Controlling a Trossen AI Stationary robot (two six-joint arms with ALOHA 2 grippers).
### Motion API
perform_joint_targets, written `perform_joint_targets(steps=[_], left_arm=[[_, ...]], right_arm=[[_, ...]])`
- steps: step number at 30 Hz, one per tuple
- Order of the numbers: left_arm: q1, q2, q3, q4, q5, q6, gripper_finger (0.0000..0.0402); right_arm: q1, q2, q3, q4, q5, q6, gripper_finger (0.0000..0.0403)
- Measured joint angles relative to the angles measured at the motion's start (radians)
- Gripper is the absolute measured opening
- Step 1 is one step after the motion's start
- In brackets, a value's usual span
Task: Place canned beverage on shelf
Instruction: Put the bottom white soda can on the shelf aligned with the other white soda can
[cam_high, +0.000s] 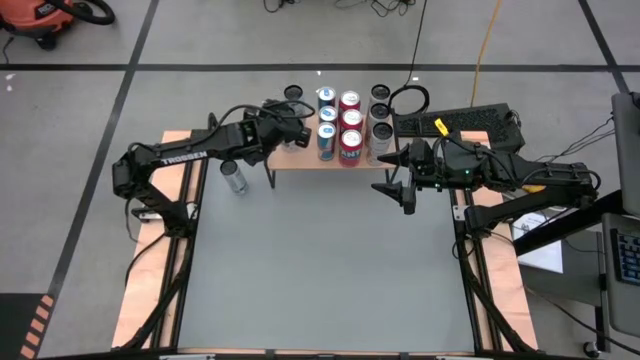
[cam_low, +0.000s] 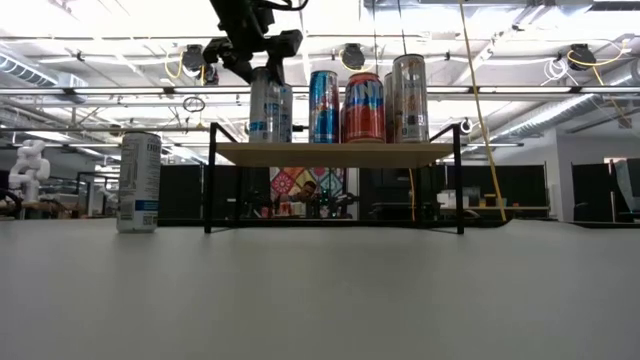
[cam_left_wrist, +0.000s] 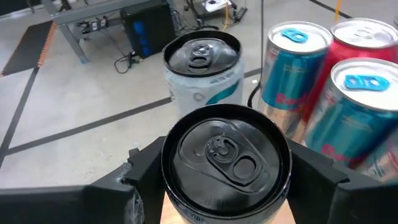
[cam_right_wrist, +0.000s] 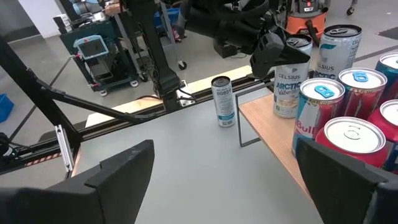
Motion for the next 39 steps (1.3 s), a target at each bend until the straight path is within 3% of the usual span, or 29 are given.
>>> perform_joint_targets(steps=[10,16,28,39], left_arm=[[0.0,-0.059,0.006,0.02,0.165,0.188,0.0242],[0.022,-0.079,0.006,0.018,0.207,0.289,0.0242],[0.13,-0.089,0.006,0.109,0.515,0.426,0.0242],[0.191,-0.19,-0.006,0.076,0.662,0.505,0.0242]], right_arm=[[0.0,0.0,0.0,-0.012,-0.001,0.004,0.0354],[0.0,0.0,0.0,-0.015,-0.001,0.004,0.0354],[0.0,0.0,0.0,-0.02,-0.002,0.052,0.0354],[0.001,0.0,0.0,-0.026,-0.027,0.116,0.0354]])
